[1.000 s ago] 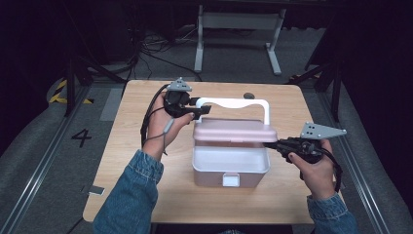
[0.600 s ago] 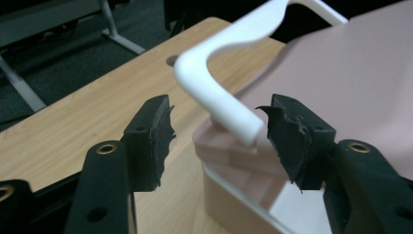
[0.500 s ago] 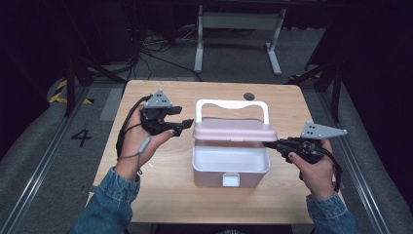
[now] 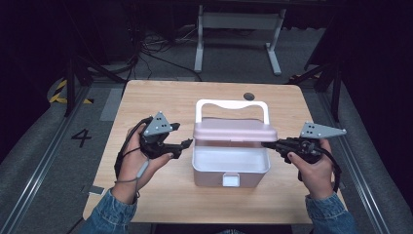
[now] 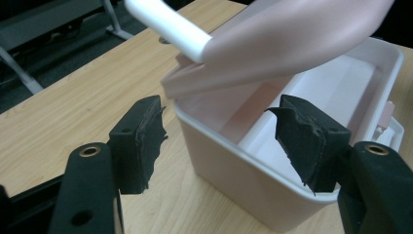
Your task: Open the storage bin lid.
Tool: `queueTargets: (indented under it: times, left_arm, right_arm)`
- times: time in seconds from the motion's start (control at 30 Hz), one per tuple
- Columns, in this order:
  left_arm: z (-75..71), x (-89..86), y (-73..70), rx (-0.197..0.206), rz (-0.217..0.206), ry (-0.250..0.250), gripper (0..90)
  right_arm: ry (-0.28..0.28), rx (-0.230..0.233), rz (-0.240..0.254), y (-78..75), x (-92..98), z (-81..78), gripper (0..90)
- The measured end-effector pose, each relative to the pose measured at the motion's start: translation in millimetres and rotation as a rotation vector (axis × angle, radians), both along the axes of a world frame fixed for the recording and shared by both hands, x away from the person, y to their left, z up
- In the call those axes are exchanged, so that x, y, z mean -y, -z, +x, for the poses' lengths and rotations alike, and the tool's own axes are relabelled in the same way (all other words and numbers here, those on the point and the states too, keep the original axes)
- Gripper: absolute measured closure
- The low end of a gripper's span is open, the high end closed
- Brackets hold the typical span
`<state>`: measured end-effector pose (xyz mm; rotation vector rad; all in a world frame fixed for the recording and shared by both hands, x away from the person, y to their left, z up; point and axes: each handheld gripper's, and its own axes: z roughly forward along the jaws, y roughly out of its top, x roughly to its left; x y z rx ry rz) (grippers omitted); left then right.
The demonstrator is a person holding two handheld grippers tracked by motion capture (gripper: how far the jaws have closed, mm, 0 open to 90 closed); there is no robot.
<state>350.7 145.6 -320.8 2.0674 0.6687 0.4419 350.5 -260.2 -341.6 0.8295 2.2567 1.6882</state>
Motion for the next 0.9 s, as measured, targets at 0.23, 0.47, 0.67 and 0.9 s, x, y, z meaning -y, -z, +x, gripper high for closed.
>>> queueTargets:
  times: [0.23, 0.47, 0.67, 0.9]
  left_arm:
    - [1.2, 23.1, 1.9, 0.021, 0.017, 0.027, 33.6]
    - [7.6, 36.7, 2.0, 0.063, 0.019, 0.015, 33.6]
    - [8.2, 40.8, -2.1, 0.087, -0.013, 0.020, 34.4]
    - [10.1, 41.6, -6.2, 0.123, -0.016, 0.027, 38.2]
  right_arm:
    - [0.002, -0.004, 0.007, -0.4, 1.3, 0.5, 90.0]
    - [0.002, -0.006, 0.010, -0.4, 2.5, 1.3, 90.0]
    - [0.003, -0.005, 0.010, -0.5, 2.3, 1.3, 90.0]
    - [0.002, -0.004, 0.012, -0.5, 2.3, 1.5, 90.0]
